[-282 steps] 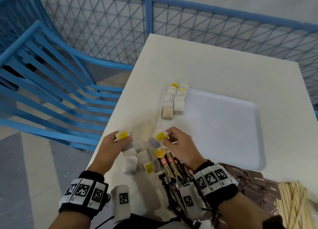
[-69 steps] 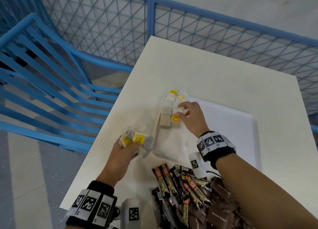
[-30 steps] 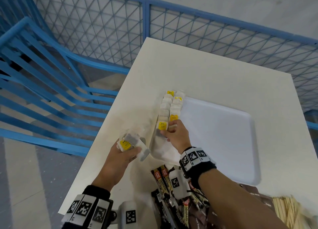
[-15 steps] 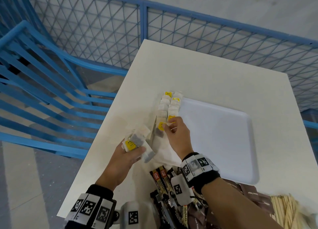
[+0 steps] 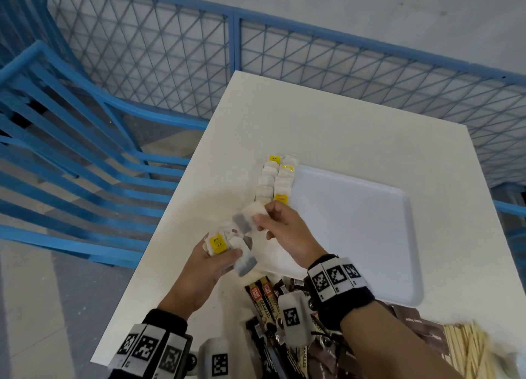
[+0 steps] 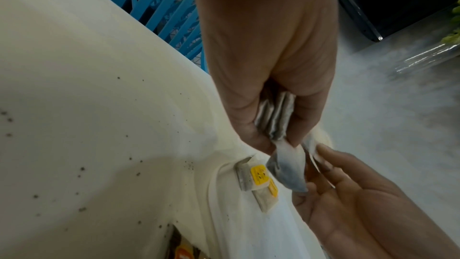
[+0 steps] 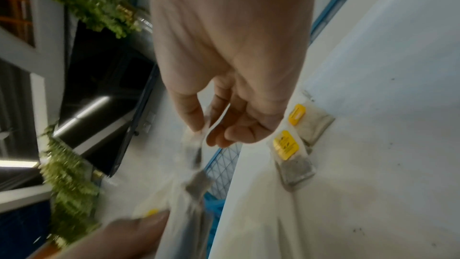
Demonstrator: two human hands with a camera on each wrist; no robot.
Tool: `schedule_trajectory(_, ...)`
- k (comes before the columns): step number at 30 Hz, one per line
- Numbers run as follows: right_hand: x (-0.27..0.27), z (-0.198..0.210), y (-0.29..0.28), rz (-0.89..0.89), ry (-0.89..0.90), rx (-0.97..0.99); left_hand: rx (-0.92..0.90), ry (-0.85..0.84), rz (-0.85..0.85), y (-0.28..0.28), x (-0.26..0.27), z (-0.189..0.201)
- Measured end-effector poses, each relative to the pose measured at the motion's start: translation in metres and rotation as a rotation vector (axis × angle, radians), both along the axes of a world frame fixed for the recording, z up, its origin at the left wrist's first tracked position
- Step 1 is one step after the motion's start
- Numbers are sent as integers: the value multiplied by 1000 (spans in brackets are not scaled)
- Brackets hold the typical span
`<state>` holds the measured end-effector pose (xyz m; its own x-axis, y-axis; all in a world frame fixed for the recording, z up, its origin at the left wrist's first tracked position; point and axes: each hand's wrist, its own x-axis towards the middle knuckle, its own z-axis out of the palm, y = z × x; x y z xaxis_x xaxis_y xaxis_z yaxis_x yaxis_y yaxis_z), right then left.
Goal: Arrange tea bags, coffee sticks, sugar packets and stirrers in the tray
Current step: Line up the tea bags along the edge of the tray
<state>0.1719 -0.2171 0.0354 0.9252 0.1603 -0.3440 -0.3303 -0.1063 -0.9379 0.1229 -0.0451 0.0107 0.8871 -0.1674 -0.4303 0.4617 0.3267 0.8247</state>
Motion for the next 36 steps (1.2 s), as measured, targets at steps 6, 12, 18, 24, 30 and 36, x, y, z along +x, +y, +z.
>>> schedule_trajectory(6, 9, -4, -35, -231, 16, 17, 15, 26, 35, 5, 0, -4)
schedule_trajectory(12, 15, -24, -59, -251, -87, -393, 2, 17, 21, 4, -1, -2)
schedule_trajectory(18, 18, -31, -58, -192, 13, -322, -2, 22, 11, 3, -3, -1)
schedule_trajectory(24, 30, -44, -48, -104, 44, -397, 15, 41, 10, 5, -3, -1)
schedule_trajectory(30, 39, -51, -41, -171, 47, -476, 32, 73, 13, 6, -3, -4)
schedule_trajectory(36, 37, -53, -39, -258, 20, -482, 14, 69, 19, 6, -2, -2)
